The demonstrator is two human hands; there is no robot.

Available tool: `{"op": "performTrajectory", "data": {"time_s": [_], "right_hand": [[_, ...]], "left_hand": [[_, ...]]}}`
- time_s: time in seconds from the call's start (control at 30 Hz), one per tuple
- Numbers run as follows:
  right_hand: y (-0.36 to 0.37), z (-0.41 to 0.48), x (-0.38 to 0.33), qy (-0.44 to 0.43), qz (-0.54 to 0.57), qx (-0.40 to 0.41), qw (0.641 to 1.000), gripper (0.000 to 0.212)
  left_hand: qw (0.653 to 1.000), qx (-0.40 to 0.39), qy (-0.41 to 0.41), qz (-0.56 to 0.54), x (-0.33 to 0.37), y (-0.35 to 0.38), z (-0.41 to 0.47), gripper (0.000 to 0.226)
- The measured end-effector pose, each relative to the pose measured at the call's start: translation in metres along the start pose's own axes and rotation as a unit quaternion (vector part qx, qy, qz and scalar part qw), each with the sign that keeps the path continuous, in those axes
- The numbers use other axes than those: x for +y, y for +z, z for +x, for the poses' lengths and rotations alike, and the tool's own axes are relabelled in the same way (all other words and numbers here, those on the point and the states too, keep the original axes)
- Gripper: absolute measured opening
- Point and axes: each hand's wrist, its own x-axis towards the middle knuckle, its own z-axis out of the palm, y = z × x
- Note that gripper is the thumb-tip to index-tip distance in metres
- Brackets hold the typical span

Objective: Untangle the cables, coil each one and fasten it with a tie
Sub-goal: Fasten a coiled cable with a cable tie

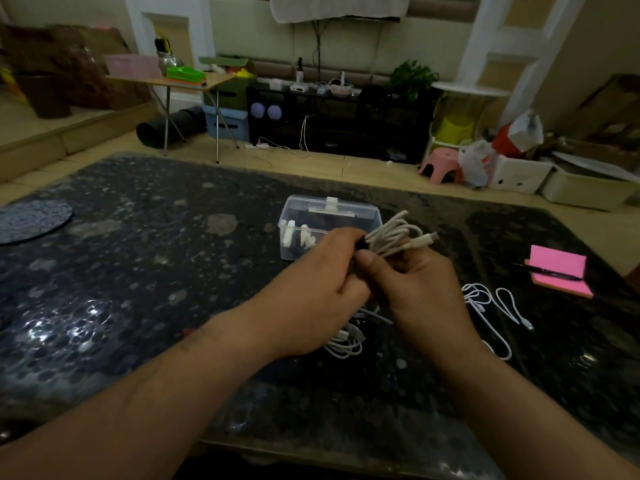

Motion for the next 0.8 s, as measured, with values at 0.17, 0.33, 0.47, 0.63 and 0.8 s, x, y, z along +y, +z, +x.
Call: {"op": "performTrajectory", "data": {"time_s": [0.17,0.33,0.47,0.63,0.8], "right_hand": [[-0.002,-0.001,-0.005,0.065,0.025,-0.030,0.997,0.014],[-0.012,0.002,-0.006,0.106,0.033,-0.077,0.991,0.023],[-0.022,0.005,-0.008,0.113,0.029,-0.157,0.981,0.020],[-0.029,0.008,-0.009,0.107,0.010,-0.206,0.973,0.014],[-0.020,0.002,-0.007,0.059,0.028,-0.171,0.983,0.012]], "left_hand": [[0.997,-0.055,0.022,0.042,-0.005,-0.005,0.004,0.015],[0.992,-0.091,0.020,0.086,-0.003,-0.011,0.007,0.011],[0.988,-0.108,-0.005,0.114,-0.003,-0.013,0.008,0.018],[0.989,-0.139,-0.026,0.043,-0.004,-0.018,0.004,0.015],[0.983,-0.153,-0.067,-0.078,0.000,-0.023,0.000,0.019]]}}
